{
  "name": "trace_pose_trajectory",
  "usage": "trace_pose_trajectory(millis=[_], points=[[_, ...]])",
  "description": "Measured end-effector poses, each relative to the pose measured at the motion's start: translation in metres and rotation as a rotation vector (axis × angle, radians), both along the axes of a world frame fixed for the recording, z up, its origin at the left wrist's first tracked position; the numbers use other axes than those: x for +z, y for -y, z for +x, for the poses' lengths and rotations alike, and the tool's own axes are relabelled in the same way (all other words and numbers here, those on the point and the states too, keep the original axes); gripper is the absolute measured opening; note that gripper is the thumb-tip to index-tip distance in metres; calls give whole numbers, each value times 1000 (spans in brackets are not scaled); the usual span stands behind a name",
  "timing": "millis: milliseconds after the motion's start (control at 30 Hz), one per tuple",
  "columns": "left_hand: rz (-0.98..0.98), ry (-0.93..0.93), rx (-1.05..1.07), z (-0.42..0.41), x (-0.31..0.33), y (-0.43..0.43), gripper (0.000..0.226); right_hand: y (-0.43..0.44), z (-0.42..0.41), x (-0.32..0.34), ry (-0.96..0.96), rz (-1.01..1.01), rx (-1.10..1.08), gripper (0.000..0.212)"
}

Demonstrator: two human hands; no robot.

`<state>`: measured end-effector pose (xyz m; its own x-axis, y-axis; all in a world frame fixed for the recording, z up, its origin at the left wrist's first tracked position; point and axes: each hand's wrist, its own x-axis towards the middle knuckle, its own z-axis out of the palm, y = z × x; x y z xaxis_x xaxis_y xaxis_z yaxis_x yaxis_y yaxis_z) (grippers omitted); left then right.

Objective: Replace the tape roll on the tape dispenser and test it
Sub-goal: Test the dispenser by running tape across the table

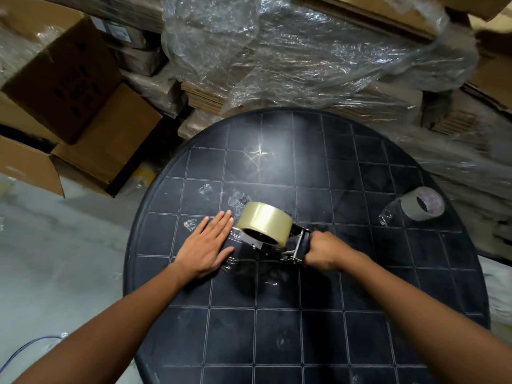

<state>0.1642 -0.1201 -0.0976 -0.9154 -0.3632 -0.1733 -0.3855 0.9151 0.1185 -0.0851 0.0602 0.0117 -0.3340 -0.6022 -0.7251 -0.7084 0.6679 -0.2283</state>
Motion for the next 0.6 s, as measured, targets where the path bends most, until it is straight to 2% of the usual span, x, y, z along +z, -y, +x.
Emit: trace_pose_trajectory(millis=[100, 200, 300, 367, 433, 500, 600], points=[[-11, 34, 18, -1, 4, -4, 74, -40, -25, 7, -45, 93, 10, 51], [-7, 51, 111, -5, 9, -16, 79, -65, -32, 10, -8, 80, -27, 57], [12, 35, 55, -20, 14, -41, 81, -68, -28, 15, 18, 28, -71, 54], [58, 13, -57, -38, 11, -66, 79, -67, -27, 17, 34, 27, -92, 44], [118, 7, -34, -55, 7, -85, 78, -69, -27, 15, 18, 28, -96, 34], [127, -7, 36, -61, 2, -93, 77, -72, -30, 9, -12, 24, -79, 36], [67, -2, 26, -57, -1, -94, 77, -84, -39, 7, -11, 37, -37, 49]])
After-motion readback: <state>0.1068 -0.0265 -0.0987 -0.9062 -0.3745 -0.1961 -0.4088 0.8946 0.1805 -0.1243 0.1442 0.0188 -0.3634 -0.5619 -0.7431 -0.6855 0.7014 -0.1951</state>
